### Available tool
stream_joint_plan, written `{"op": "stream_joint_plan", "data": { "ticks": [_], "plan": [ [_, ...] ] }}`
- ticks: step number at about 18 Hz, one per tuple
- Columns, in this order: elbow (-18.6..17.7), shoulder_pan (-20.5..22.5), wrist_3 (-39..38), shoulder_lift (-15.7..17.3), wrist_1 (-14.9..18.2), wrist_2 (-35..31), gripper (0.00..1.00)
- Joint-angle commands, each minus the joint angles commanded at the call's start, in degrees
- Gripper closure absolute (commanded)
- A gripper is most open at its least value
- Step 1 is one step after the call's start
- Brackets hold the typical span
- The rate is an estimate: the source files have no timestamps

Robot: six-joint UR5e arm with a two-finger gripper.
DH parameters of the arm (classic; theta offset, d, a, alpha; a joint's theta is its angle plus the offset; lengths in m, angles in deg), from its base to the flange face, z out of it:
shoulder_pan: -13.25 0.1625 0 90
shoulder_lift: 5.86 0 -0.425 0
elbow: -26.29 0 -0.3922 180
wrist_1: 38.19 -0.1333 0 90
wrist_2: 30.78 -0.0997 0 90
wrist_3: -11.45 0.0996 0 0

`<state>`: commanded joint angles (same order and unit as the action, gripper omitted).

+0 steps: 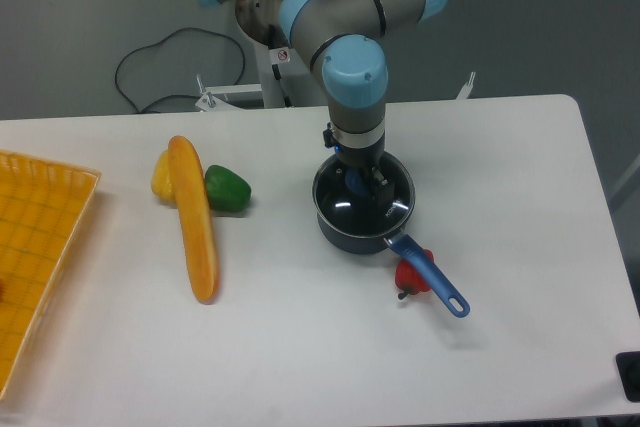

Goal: Open the lid
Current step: 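Close the gripper around the blue knob of the glass lid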

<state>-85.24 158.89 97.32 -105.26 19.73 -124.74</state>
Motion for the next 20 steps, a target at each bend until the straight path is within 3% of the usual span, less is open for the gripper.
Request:
{"op": "stream_joint_plan", "data": {
  "ticks": [8,14,16,20],
  "plan": [
    [0.3,0.1,0.5,-0.1,0.1,-0.1,0.19],
    [0.4,0.1,0.4,-0.3,0.2,-0.1,0.28],
    [0.4,0.1,0.4,-0.3,0.2,-0.2,0.44],
    [0.4,0.1,0.4,-0.3,0.2,-0.2,0.46]
  ]
}}
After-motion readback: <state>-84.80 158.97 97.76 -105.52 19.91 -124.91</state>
